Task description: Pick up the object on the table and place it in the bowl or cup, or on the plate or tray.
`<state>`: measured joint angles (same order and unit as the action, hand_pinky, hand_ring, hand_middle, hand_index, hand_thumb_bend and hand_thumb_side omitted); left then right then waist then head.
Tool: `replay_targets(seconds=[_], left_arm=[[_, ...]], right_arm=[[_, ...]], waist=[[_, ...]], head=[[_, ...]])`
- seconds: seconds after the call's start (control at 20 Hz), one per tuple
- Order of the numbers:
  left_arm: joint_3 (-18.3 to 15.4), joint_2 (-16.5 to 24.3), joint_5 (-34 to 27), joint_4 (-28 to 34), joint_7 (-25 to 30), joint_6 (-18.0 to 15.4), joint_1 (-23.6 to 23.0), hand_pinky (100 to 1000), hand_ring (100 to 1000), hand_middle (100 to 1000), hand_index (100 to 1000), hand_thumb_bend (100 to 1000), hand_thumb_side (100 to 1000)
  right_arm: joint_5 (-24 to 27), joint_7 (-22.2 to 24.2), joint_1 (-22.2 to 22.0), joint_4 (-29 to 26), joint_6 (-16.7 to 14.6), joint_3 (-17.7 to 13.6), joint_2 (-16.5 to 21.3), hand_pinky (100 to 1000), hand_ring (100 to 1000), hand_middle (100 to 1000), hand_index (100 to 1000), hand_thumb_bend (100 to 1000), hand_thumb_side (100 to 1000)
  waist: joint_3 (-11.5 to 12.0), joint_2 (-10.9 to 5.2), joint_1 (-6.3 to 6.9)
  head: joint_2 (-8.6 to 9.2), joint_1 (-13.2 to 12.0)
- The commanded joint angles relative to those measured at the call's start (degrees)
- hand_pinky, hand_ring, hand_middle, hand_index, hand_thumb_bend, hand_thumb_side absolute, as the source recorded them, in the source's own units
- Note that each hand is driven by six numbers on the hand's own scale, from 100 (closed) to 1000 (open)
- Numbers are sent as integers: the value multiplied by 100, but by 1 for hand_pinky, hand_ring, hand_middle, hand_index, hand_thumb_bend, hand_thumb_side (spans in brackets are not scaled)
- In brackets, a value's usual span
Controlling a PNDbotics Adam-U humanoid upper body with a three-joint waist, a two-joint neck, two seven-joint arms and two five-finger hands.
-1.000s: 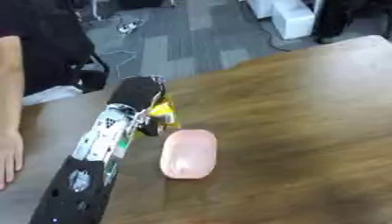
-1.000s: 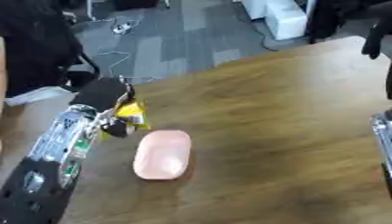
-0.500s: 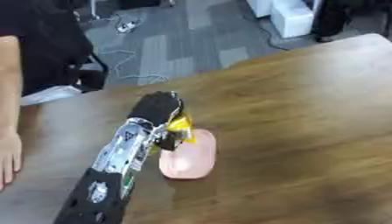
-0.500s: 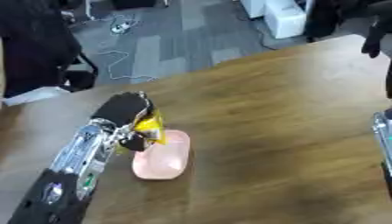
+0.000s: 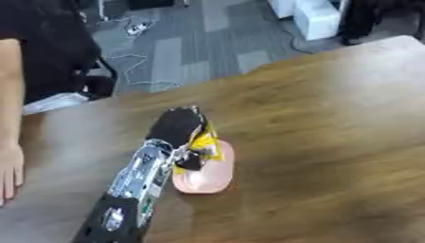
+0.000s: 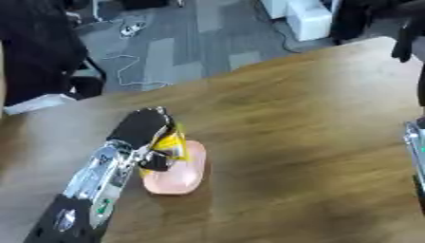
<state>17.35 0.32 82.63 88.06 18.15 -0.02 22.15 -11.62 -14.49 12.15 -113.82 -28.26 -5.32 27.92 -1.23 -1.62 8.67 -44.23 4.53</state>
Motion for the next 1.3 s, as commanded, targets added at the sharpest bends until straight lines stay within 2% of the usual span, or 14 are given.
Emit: replay_targets(seconds=[0.05,0.15,0.3,0.75,0.85,0.9,0.95,1.0,1.05,1.1,1.2,1.3], left_arm=[[-13,-40,96,79,-9,-88,42,133,391,388,509,216,575],[-45,-48,174,71,83,-121,31,177,416,418,541,273,592],[-84,-53,239,85,210,-139,25,182,416,422,543,294,585],[-88,-51,265,93,485,-197,26,197,417,423,542,302,576],[-87,-36,280,89,517,-199,31,230,439,445,556,318,583],[-90,-12,300,72,549,-196,36,348,526,544,655,376,650],[-102,33,346,23,626,-188,49,425,591,608,711,412,693],[-102,24,358,33,644,-192,59,348,526,544,655,376,650],[-109,48,382,14,687,-189,61,425,591,608,711,412,693],[-125,71,420,-29,757,-179,61,617,760,766,830,566,822],[-160,80,502,-177,946,-165,40,732,839,841,884,655,868],[-199,61,559,-305,1038,-148,26,833,906,913,946,669,918]], right_arm=[[13,22,95,-77,-5,-16,144,100,239,296,631,100,1000],[15,22,95,-77,-8,-16,145,100,239,295,631,100,1000],[15,23,91,-77,-11,-15,146,100,238,295,630,100,1000],[9,23,84,-77,-21,-10,146,100,237,293,629,100,1000],[8,23,83,-77,-21,-10,146,100,236,292,629,100,1000],[8,24,82,-77,-22,-9,146,100,236,292,628,100,1000],[7,24,79,-77,-23,-8,146,100,235,291,629,100,1000],[7,24,80,-77,-24,-8,145,100,236,292,628,100,1000],[7,25,79,-77,-25,-7,145,100,235,291,629,100,1000],[6,25,74,-77,-25,-7,145,100,232,288,629,100,1000],[-3,29,62,-77,-29,-8,142,100,231,287,629,100,1000],[-11,31,53,-77,-31,-8,140,100,230,285,629,100,1000]], waist=[[14,-27,-42],[16,-27,-42],[21,-27,-42],[27,-19,-46],[28,-18,-47],[29,-17,-47],[31,-16,-47],[29,-16,-48],[32,-15,-48],[36,-12,-49],[47,-1,-56],[55,5,-61]], head=[[12,22],[12,24],[12,22],[12,13],[12,14],[12,15],[12,16],[12,14],[12,16],[12,17],[12,12],[12,11]])
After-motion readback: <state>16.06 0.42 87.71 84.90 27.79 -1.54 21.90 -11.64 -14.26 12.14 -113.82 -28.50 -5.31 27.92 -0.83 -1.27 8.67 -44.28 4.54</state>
